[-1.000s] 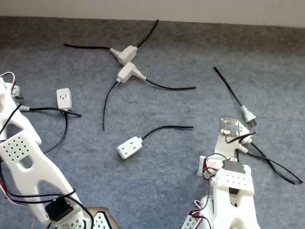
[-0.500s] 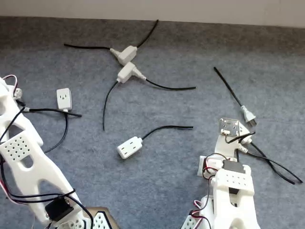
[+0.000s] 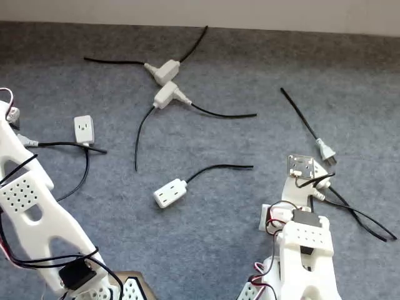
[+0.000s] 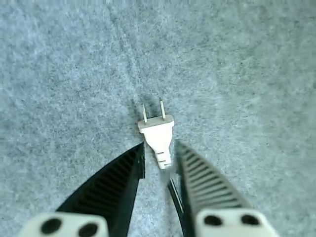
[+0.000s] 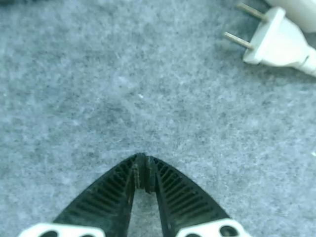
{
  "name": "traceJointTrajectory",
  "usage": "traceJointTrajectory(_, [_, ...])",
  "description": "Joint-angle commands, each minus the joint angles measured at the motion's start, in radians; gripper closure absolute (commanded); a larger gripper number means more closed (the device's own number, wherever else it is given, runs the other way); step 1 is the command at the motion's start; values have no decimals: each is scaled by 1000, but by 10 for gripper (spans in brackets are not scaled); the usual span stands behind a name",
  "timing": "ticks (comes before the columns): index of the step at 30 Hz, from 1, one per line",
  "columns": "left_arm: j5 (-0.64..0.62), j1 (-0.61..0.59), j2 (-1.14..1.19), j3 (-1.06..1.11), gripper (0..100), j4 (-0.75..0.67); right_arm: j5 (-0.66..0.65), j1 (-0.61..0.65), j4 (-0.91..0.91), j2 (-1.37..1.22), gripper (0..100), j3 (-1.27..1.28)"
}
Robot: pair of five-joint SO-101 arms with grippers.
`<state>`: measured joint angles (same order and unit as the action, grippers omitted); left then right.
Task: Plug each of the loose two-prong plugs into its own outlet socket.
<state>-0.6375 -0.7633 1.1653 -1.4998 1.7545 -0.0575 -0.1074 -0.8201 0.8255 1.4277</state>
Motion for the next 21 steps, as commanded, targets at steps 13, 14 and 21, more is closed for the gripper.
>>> traceJointTrajectory(13, [-344, 10, 73, -30, 755, 9, -2, -2, 30, 2, 990, 1])
traceJointTrajectory(14, [-342, 8, 93, -30, 755, 9, -2, -2, 30, 2, 990, 1])
traceJointTrajectory(21, [-342, -19, 166, -38, 756, 6, -2, -2, 30, 2, 990, 1])
